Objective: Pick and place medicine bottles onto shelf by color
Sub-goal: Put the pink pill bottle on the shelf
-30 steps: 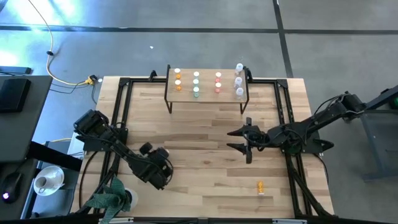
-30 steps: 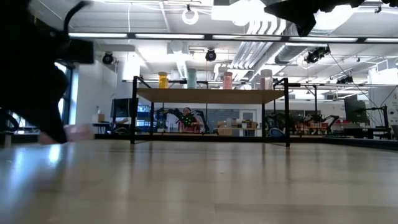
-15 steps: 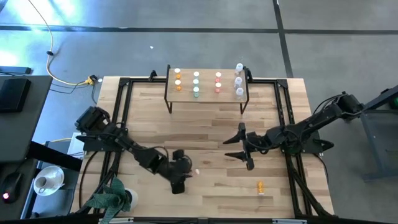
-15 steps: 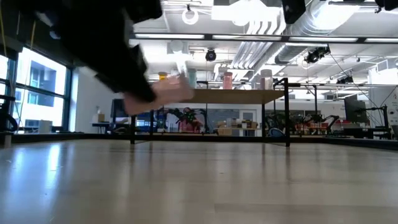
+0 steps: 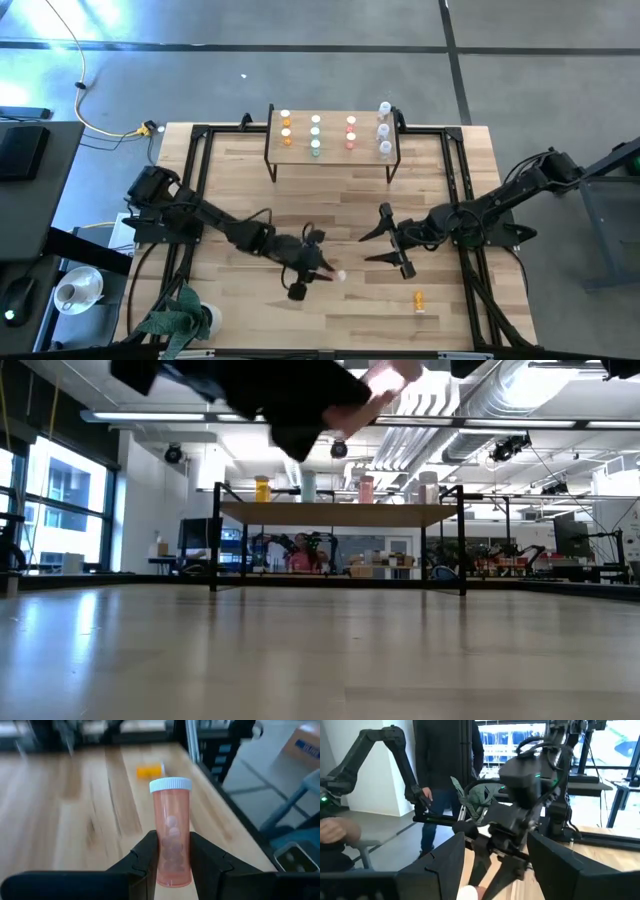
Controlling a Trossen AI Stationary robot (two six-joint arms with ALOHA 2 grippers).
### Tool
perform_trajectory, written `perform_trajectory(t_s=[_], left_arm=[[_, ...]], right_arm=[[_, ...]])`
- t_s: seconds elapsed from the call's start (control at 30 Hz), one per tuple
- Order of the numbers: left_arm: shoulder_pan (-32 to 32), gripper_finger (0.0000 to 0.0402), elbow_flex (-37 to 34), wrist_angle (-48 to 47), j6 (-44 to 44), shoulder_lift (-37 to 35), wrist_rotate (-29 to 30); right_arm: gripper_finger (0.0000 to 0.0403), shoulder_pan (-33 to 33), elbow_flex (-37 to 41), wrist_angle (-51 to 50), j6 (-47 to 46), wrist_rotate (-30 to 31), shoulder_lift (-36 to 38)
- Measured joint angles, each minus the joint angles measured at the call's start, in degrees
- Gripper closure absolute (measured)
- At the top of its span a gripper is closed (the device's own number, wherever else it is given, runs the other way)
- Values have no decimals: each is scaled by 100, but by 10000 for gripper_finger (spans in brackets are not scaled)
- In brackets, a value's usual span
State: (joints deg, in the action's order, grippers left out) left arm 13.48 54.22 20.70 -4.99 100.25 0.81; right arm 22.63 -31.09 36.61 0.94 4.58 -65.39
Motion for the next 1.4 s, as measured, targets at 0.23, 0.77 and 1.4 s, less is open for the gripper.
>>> perform_trajectory(t_s=[0.23, 0.77, 1.4], left_arm=[[-433, 319, 0, 973, 648, -7, -564], [-718, 319, 2, 1645, 717, -7, -530], [-751, 319, 2, 1681, 866, -7, -142]], right_arm=[[197, -2, -238, 187, 551, 11, -387], [197, -46, -993, -1530, 814, 99, -716], [275, -46, -1051, -1847, 696, 502, -714]])
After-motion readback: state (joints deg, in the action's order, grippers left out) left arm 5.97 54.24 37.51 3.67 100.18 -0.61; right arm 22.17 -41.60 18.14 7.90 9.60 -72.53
